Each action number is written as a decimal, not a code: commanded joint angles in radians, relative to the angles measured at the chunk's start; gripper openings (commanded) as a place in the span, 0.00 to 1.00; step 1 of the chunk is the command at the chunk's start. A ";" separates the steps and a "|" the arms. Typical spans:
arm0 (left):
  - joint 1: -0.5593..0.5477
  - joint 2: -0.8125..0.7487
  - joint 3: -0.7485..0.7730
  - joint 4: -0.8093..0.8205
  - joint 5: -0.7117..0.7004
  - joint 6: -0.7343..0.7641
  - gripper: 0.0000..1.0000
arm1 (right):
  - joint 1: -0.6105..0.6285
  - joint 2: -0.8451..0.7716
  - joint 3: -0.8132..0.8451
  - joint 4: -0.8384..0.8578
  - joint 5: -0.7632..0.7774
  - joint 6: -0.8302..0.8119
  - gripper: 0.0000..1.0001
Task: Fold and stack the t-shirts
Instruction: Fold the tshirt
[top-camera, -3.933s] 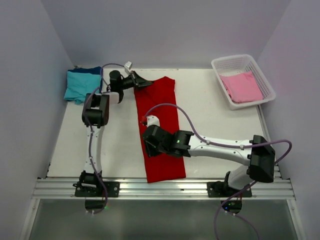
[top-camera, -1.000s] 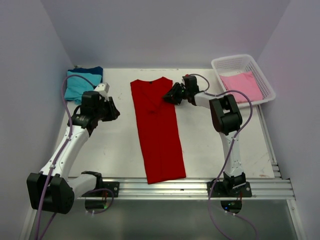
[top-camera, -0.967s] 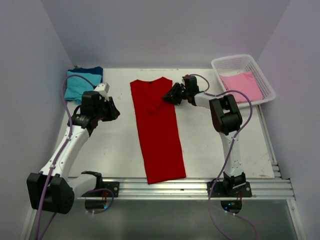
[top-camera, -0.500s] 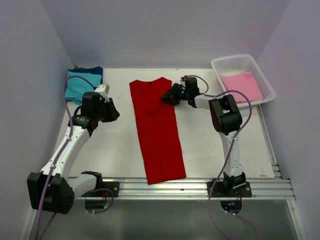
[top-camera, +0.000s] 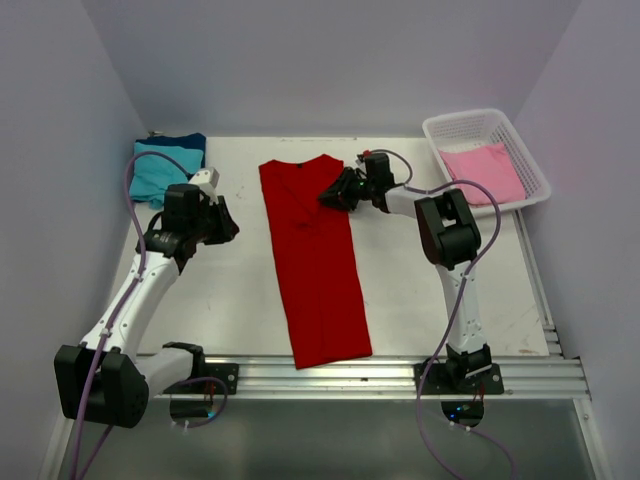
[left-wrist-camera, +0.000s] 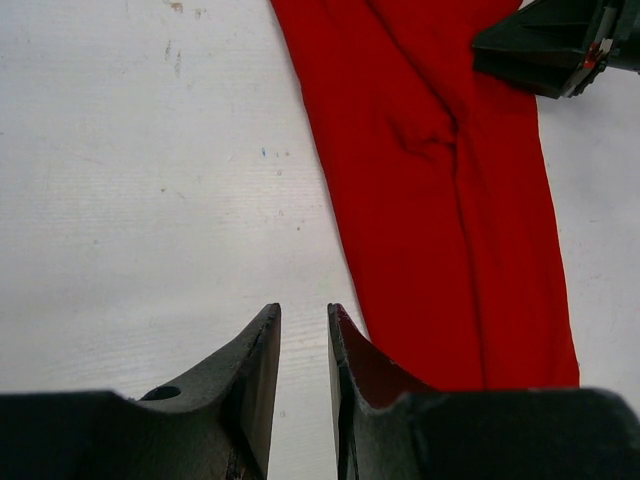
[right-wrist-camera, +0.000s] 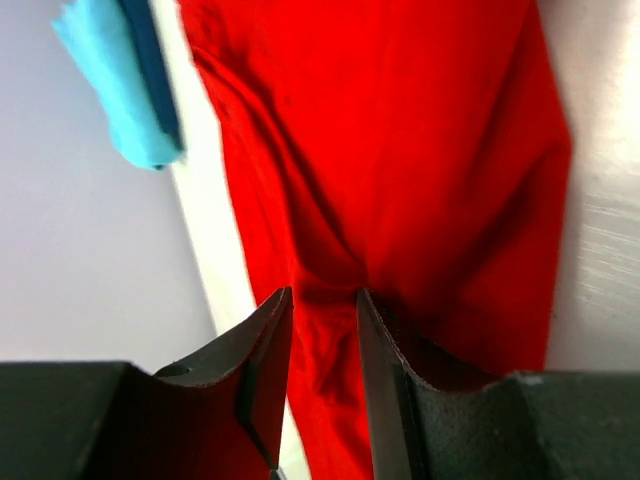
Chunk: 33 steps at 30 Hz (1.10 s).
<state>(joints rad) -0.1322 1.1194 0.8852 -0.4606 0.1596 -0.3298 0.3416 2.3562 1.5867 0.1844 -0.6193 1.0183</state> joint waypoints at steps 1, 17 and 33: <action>-0.003 -0.013 -0.006 0.016 -0.006 0.008 0.29 | 0.022 0.008 0.051 -0.152 0.042 -0.092 0.36; -0.001 -0.030 -0.011 0.010 -0.014 0.008 0.28 | 0.082 -0.063 0.065 -0.309 0.213 -0.221 0.00; -0.001 -0.040 -0.019 0.008 -0.015 0.008 0.27 | 0.089 -0.063 -0.080 0.343 -0.099 0.031 0.00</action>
<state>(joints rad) -0.1322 1.1027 0.8738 -0.4610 0.1539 -0.3298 0.4217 2.3123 1.5120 0.2756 -0.6079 0.9489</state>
